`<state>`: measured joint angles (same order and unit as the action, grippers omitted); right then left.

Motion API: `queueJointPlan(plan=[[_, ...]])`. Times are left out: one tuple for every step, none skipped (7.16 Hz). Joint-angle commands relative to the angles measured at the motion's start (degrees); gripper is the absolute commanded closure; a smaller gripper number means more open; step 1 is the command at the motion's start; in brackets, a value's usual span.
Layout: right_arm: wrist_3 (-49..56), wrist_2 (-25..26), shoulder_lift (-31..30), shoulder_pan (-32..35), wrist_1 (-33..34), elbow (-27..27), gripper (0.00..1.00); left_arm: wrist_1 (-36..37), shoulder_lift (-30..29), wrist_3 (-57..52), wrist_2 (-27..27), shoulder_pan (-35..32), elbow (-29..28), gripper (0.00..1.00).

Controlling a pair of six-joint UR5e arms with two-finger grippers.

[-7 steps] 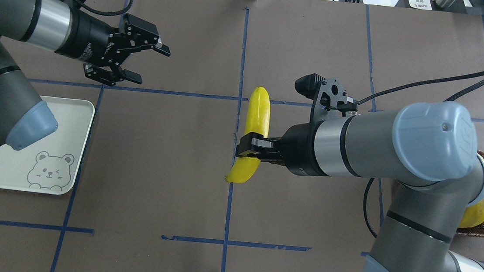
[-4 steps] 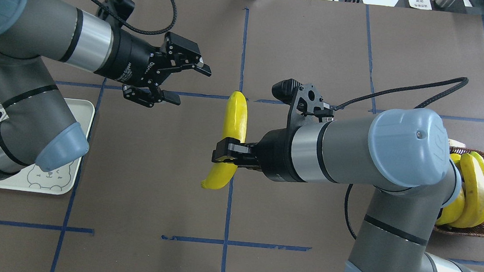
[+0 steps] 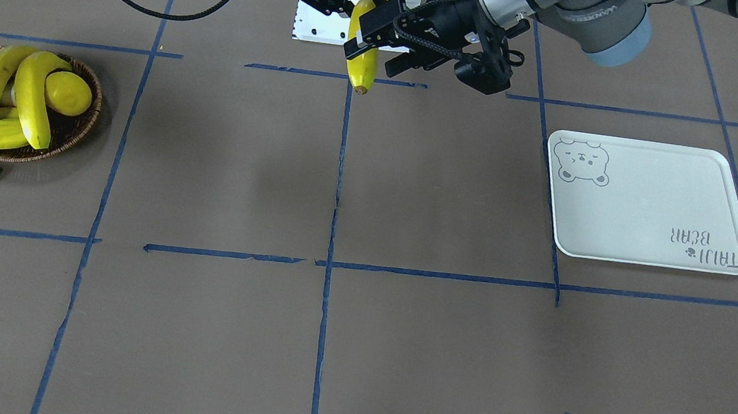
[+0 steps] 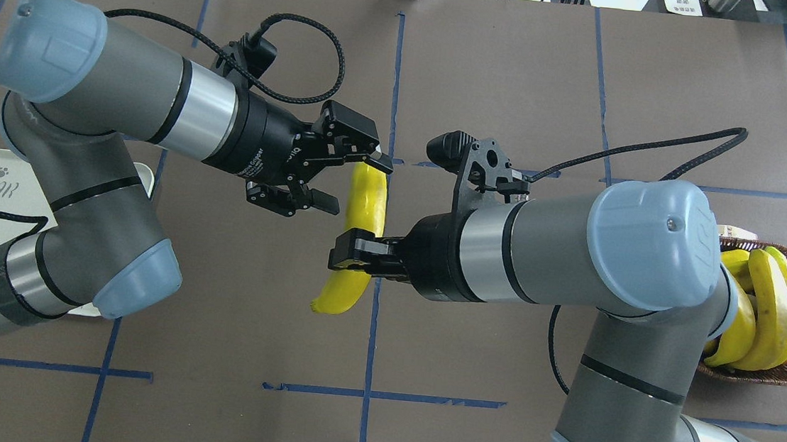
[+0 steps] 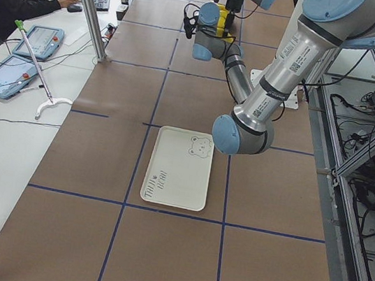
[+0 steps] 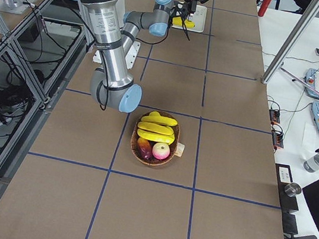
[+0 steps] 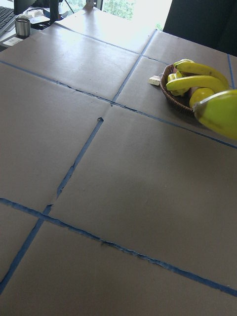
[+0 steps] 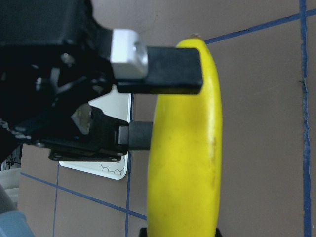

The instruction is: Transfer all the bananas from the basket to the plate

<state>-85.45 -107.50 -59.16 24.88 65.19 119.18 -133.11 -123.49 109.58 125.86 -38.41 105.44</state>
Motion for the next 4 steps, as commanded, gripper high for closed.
queueJointPlan(plan=[[-0.1, 0.0, 0.1, 0.0, -0.1, 0.0, 0.97, -0.1, -0.3, 0.0, 0.0, 1.4, 0.0, 0.13], [-0.1, 0.0, 0.1, -0.1, -0.1, 0.0, 0.97, -0.1, -0.2, -0.4, 0.1, 1.4, 0.0, 0.41], [-0.2, 0.0, 0.1, -0.1, -0.1, 0.0, 0.96, -0.2, 0.0, -2.9, 0.4, 1.3, 0.1, 0.87], [-0.2, 0.0, 0.1, -0.1, -0.1, 0.0, 0.55, -0.2, 0.4, -4.8, 0.6, 1.1, 0.5, 1.00]])
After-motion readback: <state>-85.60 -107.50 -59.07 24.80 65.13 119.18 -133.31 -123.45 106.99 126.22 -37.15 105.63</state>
